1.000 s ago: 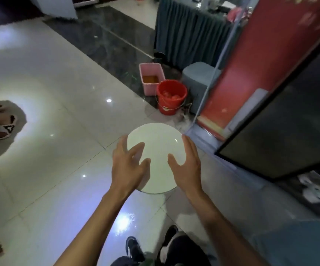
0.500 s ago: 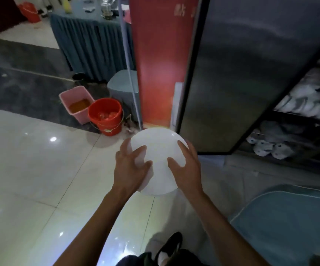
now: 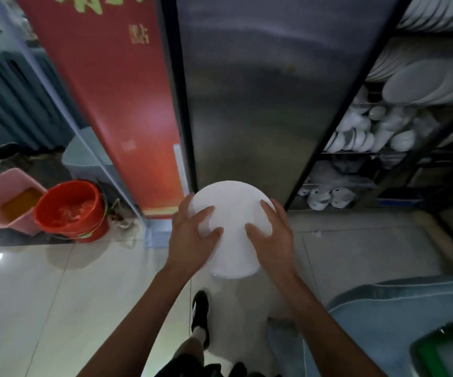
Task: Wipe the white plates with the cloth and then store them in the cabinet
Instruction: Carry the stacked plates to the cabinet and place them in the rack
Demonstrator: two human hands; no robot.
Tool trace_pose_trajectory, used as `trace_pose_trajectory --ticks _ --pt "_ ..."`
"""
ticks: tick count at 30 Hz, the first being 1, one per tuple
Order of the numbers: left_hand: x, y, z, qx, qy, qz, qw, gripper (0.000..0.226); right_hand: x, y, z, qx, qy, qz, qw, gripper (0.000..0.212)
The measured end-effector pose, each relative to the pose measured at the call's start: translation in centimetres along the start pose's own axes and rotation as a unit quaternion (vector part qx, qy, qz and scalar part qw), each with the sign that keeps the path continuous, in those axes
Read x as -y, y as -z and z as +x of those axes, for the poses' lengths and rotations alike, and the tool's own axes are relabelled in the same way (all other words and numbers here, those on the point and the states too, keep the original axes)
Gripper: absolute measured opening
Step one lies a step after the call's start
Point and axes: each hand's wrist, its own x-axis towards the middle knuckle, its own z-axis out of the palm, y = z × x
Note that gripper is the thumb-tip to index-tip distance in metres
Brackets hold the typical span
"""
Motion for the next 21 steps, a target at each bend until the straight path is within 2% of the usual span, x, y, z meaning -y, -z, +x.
trace_pose_trajectory --ticks 9,15,21 --pt "-3.9 -5.7 14.1 0.107 -0.096 -0.064 0.988 0.049 0.2 2.3 10.2 -0.139 -0.055 -0.045 0.988 0.056" --pt "-7.0 -11.1 19.5 0.181 -0.159 -0.059 0.969 0.051 -1.3 5.3 13.9 -0.211 -0.125 -0.045 0.969 0.055" --pt "-11.7 -19.0 24.1 0.241 -0.205 -0.044 0.948 0.050 -4.6 9.5 18.2 -0.297 -0.191 -0.010 0.936 0.063"
